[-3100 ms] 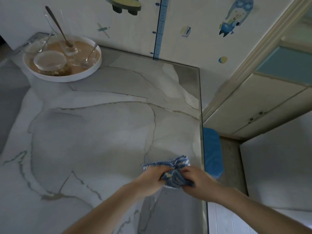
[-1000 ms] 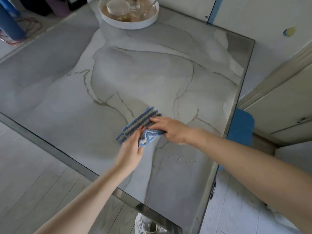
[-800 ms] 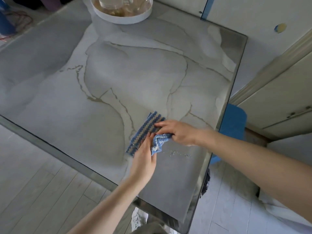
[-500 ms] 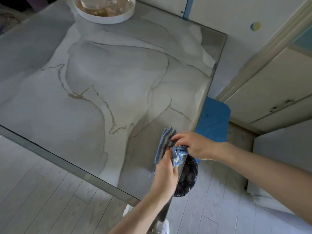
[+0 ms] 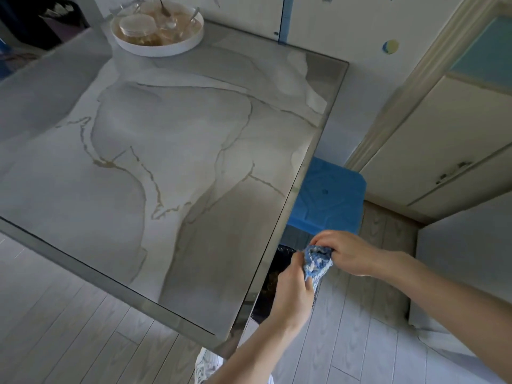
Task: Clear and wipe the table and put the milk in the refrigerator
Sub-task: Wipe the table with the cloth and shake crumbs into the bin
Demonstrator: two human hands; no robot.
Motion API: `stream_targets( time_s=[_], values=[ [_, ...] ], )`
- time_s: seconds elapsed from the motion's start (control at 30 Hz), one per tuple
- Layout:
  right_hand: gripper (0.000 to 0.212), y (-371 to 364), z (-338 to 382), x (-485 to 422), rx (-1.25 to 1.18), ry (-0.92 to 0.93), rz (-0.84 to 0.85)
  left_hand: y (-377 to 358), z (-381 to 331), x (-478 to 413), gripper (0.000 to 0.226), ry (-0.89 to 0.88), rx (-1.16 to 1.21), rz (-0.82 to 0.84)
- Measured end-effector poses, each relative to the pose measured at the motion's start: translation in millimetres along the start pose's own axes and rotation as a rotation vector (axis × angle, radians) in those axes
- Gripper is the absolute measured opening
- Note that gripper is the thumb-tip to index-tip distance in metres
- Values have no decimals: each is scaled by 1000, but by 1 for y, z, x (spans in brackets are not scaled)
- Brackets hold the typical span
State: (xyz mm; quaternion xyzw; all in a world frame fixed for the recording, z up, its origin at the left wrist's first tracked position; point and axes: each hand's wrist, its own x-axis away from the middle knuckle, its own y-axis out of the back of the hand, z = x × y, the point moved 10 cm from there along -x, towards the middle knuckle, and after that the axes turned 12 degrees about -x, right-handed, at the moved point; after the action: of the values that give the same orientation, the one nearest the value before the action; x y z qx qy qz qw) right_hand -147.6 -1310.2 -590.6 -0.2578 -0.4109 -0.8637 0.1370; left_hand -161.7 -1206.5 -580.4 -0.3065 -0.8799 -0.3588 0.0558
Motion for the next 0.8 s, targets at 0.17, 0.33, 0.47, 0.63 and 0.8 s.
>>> stream_targets(
  time_s=[0.17,0.33,0.47,0.63,0.8],
  values=[
    [38,34,17,9,-124,77,-68,44,-27,-9,24,-102,52,-121],
    [25,80,63,8,-304,210,-257,112,-47,-27,30,-242,-23,-247],
    [30,52,86,-18,-215,245,-211,125,-10,-42,25,-169,-207,-235],
    [45,4,75,-40,-83,180,-45,88,32,-37,23,-36,-258,-102],
    [38,2,57,-26,28,108,44,60,24,-23,22,3,-182,-62]
  ],
)
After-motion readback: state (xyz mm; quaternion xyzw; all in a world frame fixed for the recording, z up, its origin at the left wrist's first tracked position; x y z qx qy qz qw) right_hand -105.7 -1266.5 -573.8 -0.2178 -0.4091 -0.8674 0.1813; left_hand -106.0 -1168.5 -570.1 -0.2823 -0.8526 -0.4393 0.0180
